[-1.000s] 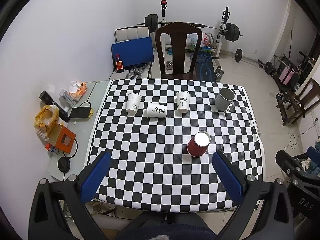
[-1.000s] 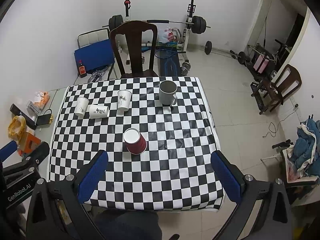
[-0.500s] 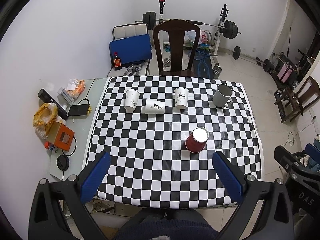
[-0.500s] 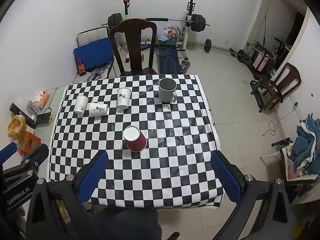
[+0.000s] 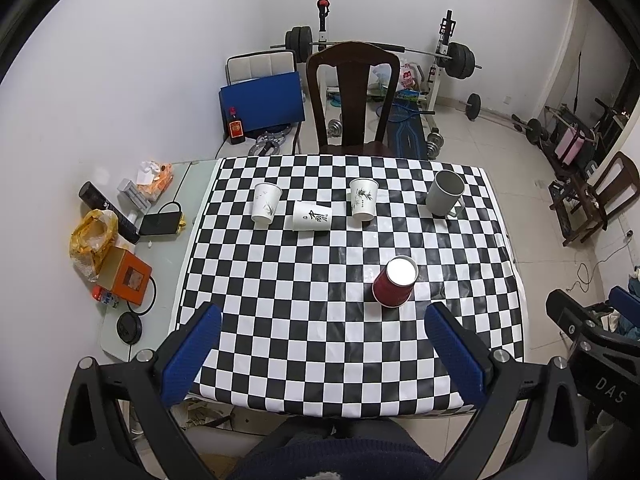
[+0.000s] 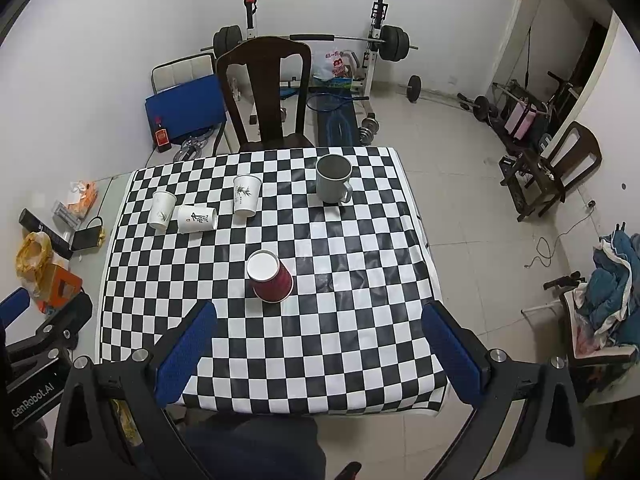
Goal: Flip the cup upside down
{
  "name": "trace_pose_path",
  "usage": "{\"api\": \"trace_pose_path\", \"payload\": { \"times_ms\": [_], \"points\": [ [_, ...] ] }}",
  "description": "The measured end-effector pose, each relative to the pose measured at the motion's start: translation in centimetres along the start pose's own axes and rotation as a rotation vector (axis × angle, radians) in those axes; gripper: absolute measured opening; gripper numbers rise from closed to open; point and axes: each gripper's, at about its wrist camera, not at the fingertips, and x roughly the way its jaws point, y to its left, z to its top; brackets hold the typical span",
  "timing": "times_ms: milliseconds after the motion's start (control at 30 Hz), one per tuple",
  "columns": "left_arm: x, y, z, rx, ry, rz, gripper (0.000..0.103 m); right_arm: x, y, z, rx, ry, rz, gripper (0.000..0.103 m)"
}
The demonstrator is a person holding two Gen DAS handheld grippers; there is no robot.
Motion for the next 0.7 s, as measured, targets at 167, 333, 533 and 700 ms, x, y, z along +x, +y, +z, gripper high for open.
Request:
{"api": "trace_pose_path", "payload": {
  "times_ms": [167,333,533,700],
  "points": [
    [0.2,-0.12,0.07,0.001,0.0,-0.003,0.103,-0.14,-0.01,-0.05,0.0,0.002,0.002,0.103],
    [0.13,-0.08,0.04,0.003,0.0,-0.003,0.103,-0.1,0.1,0.08,0.0,0.002,0.0,0.103],
    [-0.02,-0.11,0.0,0.005,0.0,-0.002,0.103,-0.11,0.22,0.17,0.001,0.002,-0.001,0.103],
    [0.21,-0.31,0.03,0.003,-0.003,0.001,0.103,-0.05,0.35,0.28,0.005,0.003,-0.002,0.103]
  ]
}}
